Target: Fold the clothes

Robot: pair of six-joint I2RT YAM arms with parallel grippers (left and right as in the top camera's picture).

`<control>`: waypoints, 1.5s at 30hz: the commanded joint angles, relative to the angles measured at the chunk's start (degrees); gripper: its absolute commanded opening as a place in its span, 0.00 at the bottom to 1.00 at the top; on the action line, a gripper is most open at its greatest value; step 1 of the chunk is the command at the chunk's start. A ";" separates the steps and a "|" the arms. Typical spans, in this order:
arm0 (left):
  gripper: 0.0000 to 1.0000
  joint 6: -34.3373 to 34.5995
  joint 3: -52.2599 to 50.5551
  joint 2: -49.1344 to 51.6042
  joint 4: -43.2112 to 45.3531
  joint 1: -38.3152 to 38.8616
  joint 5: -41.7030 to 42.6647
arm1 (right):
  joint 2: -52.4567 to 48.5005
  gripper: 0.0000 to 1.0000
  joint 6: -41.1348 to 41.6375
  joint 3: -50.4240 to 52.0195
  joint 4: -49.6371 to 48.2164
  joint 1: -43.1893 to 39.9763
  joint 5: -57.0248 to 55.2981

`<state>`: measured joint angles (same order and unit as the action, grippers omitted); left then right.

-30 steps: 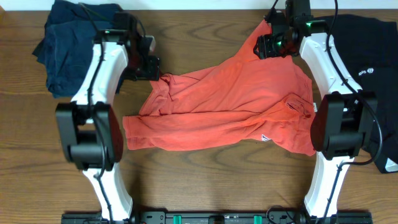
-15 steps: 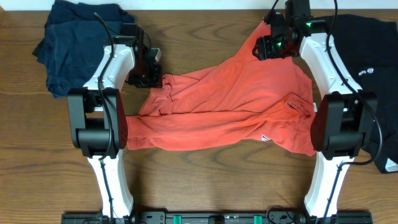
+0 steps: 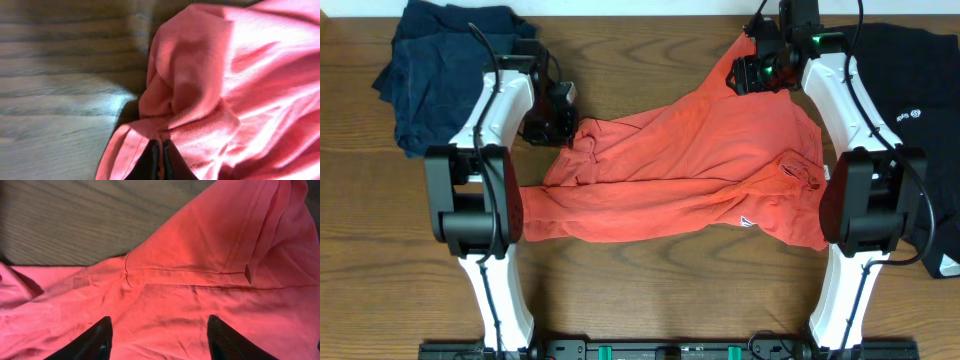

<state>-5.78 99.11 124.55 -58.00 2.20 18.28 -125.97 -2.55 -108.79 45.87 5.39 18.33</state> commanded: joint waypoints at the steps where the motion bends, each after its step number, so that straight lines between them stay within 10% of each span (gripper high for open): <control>1: 0.06 0.33 3.87 -5.07 -0.04 -0.59 0.50 | -0.04 0.58 -0.70 -2.10 0.26 -0.59 0.98; 22: 0.06 0.33 7.82 -12.13 3.17 -0.50 -1.44 | -7.74 0.58 0.37 -9.33 -7.89 -3.32 -3.10; 45: 0.06 0.33 7.23 -11.80 1.29 -0.50 -5.95 | -15.50 0.36 2.08 -9.27 -6.29 -2.58 -4.85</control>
<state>-5.78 107.18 112.07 -56.55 1.93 13.10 -140.70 -0.84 -117.36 39.48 2.37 14.39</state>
